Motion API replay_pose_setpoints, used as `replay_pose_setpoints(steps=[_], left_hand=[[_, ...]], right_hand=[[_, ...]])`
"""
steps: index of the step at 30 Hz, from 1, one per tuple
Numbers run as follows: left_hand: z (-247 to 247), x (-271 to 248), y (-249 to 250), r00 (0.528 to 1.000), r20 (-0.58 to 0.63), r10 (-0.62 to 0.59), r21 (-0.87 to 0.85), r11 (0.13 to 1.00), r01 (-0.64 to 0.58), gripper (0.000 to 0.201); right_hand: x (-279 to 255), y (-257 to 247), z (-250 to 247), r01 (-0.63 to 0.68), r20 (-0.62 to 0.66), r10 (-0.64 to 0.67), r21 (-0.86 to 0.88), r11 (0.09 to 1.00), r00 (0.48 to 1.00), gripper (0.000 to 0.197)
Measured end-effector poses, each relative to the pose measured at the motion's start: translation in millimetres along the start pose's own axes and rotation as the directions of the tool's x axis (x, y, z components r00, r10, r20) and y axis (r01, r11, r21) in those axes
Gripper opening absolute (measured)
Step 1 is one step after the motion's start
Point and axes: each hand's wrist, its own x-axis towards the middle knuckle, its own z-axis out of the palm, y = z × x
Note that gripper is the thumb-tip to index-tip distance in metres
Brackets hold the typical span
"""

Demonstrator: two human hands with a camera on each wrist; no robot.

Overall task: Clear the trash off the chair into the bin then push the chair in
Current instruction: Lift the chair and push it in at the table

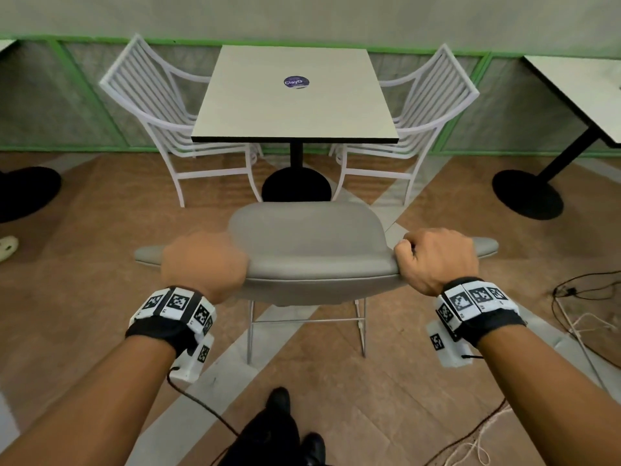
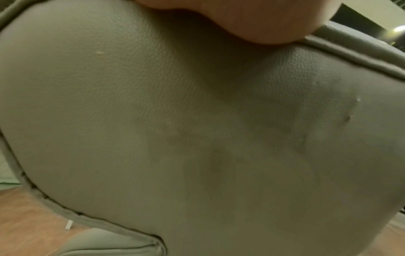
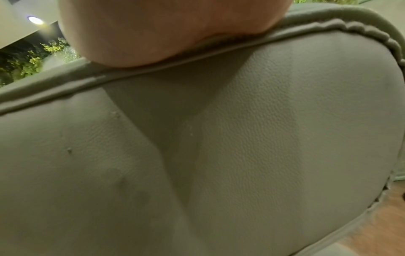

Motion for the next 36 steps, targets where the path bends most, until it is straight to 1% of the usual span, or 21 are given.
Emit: replay_pose_setpoints(steps=[6,13,18,23,27,33,36], left_hand=[[-0.5,19.0,-1.4,1.000,-0.024,0.008,-0.041,0.999,-0.009,0.041],[2.8,66.3,-11.7,0.995,-0.095,0.011,-0.103,0.994,-0.020,0.032],[13.3,106.1,-17.0,0.997,-0.083,-0.002,-0.104,0.995,-0.006,0.028],[18.4,143.0,-17.5,0.996,-0.093,0.000,-0.084,0.996,-0.008,0.029],[24.6,177.8,-20.5,0.997,-0.078,-0.023,-0.066,0.998,0.018,0.030],[31.5,234.3,-26.4,0.998,-0.060,-0.009,-0.064,0.998,0.005,0.029],[34.3,256.9,-26.5,0.998,-0.054,-0.025,-0.062,0.998,0.021,0.029]], right_hand=[[20.4,-2.8,2.8,-0.022,0.013,0.022,0.009,1.000,1.000,0.040],[65.2,-13.4,10.5,-0.045,0.027,0.045,0.017,0.999,0.999,0.041],[109.2,-13.5,15.9,-0.030,0.013,0.030,0.012,0.999,0.999,0.041],[151.9,-11.9,21.7,-0.015,-0.004,0.015,0.016,1.000,1.000,0.041],[188.1,-15.6,23.7,-0.015,0.004,0.015,0.018,1.000,1.000,0.041],[243.3,-21.5,22.0,-0.011,-0.018,0.011,0.023,1.000,1.000,0.041],[270.0,-20.2,24.0,-0.014,-0.018,0.015,0.017,1.000,1.000,0.040]])
